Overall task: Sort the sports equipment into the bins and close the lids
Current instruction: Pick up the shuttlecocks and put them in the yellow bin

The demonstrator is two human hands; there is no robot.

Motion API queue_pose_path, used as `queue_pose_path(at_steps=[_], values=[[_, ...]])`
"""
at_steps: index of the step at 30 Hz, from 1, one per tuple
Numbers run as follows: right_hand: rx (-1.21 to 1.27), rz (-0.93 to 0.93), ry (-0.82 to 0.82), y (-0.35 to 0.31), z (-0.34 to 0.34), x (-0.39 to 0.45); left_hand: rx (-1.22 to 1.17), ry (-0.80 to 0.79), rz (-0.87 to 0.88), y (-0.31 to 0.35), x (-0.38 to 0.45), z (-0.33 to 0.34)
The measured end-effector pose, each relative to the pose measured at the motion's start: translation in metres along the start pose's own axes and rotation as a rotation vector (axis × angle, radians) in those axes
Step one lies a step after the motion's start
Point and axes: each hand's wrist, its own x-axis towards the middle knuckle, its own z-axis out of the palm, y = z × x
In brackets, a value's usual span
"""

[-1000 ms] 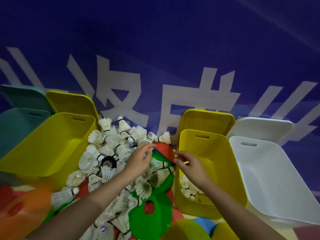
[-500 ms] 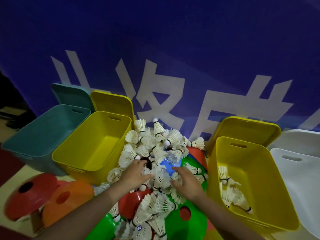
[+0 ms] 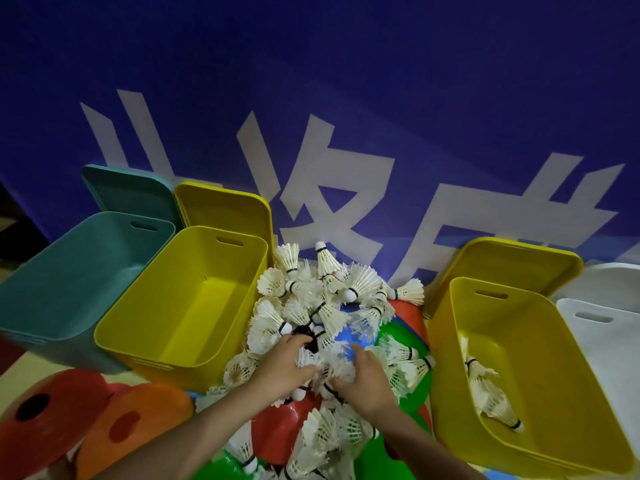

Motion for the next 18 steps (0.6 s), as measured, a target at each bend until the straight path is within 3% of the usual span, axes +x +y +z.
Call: queue_pose_path(at_steps=[5,11,18], values=[[0.138,-0.005,0.035,0.003,-0.010,-0.008,-0.137,0.081,0.063,0.005,-0.013,-0.012],[0.261,0.069,0.116,0.010,-0.028,-0.020,-0.229,0.191,0.012,0.020,-0.028,-0.014],[0.213,0.053,0.165,0.028,-0.081,-0.032,-0.204,0.135,0.040,0.055,-0.031,-0.005]])
